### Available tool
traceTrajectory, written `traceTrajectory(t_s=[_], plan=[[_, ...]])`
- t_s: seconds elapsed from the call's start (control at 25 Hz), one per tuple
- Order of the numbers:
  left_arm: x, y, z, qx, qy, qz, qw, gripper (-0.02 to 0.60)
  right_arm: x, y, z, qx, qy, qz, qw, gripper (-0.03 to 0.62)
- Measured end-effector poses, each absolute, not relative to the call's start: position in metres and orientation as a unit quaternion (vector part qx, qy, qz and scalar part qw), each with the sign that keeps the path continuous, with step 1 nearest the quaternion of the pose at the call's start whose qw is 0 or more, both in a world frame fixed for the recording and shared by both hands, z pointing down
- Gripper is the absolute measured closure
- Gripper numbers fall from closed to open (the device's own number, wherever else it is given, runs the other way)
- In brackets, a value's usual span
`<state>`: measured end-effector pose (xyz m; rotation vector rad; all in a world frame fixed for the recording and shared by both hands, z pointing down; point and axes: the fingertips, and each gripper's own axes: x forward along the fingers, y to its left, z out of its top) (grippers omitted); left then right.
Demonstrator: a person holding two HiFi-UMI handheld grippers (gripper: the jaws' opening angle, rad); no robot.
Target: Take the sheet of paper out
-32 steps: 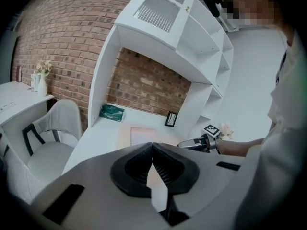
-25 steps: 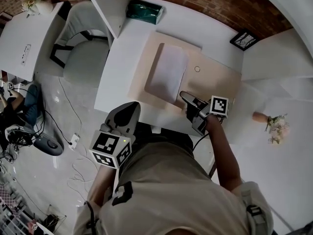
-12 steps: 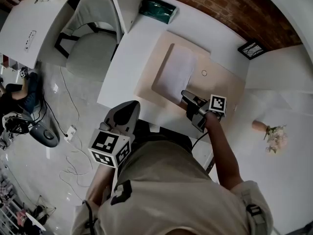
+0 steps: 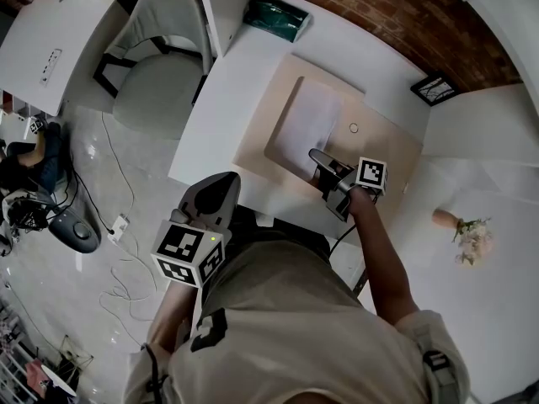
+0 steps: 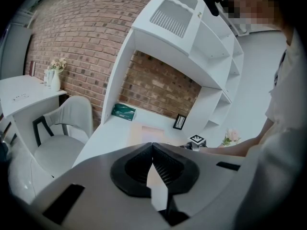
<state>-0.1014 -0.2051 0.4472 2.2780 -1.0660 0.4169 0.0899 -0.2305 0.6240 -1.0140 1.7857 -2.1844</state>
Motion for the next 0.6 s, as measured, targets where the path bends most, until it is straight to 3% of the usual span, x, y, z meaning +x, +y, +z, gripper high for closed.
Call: traceTrajectory(t_s=[0.28, 0.6], plan=[[-0.103, -0.205, 0.447, 0.852, -0.404, 0.153, 0.295, 0.565, 0.086, -0.240, 0.623, -0.328, 0.608, -0.720, 0.069, 0.289], [-0.102, -0.206, 0.447, 0.851, -0.406, 0.154, 0.296, 0.565, 0.082, -0.256, 0.596, -0.292, 0.645, -0.694, 0.128, 0.289]])
